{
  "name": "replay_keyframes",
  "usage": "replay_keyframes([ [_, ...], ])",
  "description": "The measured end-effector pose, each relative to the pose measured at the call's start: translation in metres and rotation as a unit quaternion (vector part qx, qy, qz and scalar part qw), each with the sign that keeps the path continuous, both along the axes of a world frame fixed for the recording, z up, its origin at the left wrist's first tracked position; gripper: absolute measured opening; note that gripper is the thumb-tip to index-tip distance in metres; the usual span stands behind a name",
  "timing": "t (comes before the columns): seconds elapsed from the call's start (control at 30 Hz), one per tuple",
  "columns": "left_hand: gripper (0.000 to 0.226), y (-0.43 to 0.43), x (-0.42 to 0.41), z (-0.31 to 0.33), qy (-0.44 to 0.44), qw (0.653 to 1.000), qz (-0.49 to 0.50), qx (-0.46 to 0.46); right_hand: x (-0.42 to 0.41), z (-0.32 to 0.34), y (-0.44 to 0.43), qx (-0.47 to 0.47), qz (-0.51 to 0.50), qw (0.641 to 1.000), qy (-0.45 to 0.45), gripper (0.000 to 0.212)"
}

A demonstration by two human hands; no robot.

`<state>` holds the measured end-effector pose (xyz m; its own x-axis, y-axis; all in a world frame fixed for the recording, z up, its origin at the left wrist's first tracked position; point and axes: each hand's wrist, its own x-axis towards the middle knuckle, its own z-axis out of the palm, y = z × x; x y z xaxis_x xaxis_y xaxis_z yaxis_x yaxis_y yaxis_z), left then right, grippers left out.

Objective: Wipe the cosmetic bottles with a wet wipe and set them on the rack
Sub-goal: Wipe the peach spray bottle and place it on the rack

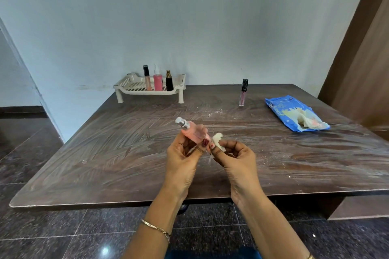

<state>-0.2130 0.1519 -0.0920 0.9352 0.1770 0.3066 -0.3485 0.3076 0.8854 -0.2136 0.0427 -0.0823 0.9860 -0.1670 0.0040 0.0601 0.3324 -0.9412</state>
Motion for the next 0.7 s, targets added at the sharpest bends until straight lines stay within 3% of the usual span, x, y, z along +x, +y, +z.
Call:
replay_keyframes([
  [0.23,0.041,0.007,0.001,0.000,0.036,0.992,0.014,0.118,0.000,0.016,0.002,-0.024,0.039,0.998,-0.052,0.019],
  [0.4,0.046,0.008,-0.001,0.006,0.054,0.964,0.052,0.255,0.002,0.022,-0.001,0.082,0.018,0.992,-0.091,0.013],
  [0.5,0.040,0.006,-0.003,0.007,0.051,0.949,0.102,0.295,0.000,0.017,0.001,-0.082,-0.049,0.980,-0.174,0.023],
  [0.63,0.036,0.003,-0.007,0.006,0.026,0.928,0.147,0.341,-0.001,0.005,0.000,-0.280,-0.131,0.899,-0.311,0.025],
  [0.7,0.037,0.002,-0.008,0.005,0.006,0.900,0.187,0.393,0.000,0.005,-0.003,-0.372,-0.158,0.841,-0.360,0.021],
])
